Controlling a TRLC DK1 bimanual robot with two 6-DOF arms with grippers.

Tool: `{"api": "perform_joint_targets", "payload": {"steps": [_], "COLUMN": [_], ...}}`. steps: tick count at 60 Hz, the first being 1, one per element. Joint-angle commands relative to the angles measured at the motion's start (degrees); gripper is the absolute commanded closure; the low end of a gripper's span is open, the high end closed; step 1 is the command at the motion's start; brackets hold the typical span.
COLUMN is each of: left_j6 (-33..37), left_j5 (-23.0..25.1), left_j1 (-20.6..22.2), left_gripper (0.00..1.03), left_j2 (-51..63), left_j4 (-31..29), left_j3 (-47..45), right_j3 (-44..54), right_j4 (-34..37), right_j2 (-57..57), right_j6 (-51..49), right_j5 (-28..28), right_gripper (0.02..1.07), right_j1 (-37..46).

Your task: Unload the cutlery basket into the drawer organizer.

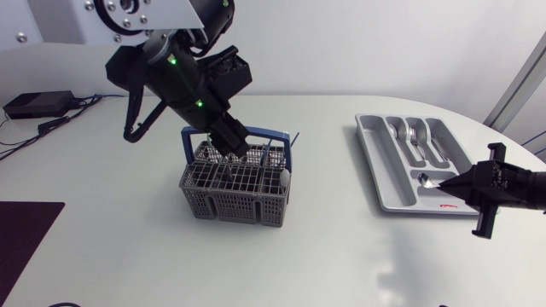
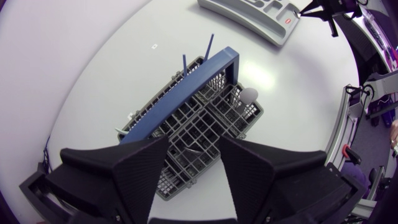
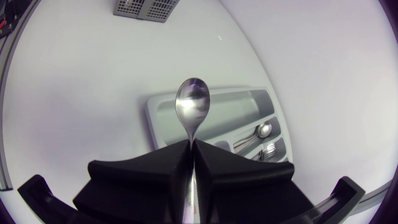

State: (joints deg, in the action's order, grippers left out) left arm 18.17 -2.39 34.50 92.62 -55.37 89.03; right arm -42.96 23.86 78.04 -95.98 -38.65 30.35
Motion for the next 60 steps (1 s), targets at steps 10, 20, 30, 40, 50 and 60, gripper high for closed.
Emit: {"api": "perform_joint_targets", "payload": {"steps": [10,20,30,40,50,60], "left_j6": [-1.6,-2.5,-2.0,0.9,5.9,9.4], "left_j5": [0.0,0.0,0.0,0.0,0.0,0.2], "left_j1": [-0.8,0.7,3.5,4.7,6.1,7.6], "left_gripper": [0.46,0.46,0.44,0.42,0.4,0.36], "left_j2": [-1.0,-0.5,0.0,0.5,2.1,4.8], "left_j4": [0.4,0.5,1.1,2.1,2.9,3.0], "left_j3": [-1.7,-1.4,0.5,1.1,2.9,5.5], "right_j3": [-11.5,-14.2,-13.0,-12.9,-12.9,-12.9], "right_j4": [6.3,7.7,4.4,0.8,-2.5,-5.3], "right_j2": [12.5,18.5,22.4,24.6,26.1,27.3], "right_j6": [-11.8,-17.9,-20.7,-21.5,-22.3,-22.8], "right_j5": [-0.5,1.3,4.4,5.8,7.7,9.7], "right_gripper": [0.96,0.96,0.96,0.96,0.96,0.95], "right_j1": [6.2,7.1,6.0,4.8,3.5,2.4]}}
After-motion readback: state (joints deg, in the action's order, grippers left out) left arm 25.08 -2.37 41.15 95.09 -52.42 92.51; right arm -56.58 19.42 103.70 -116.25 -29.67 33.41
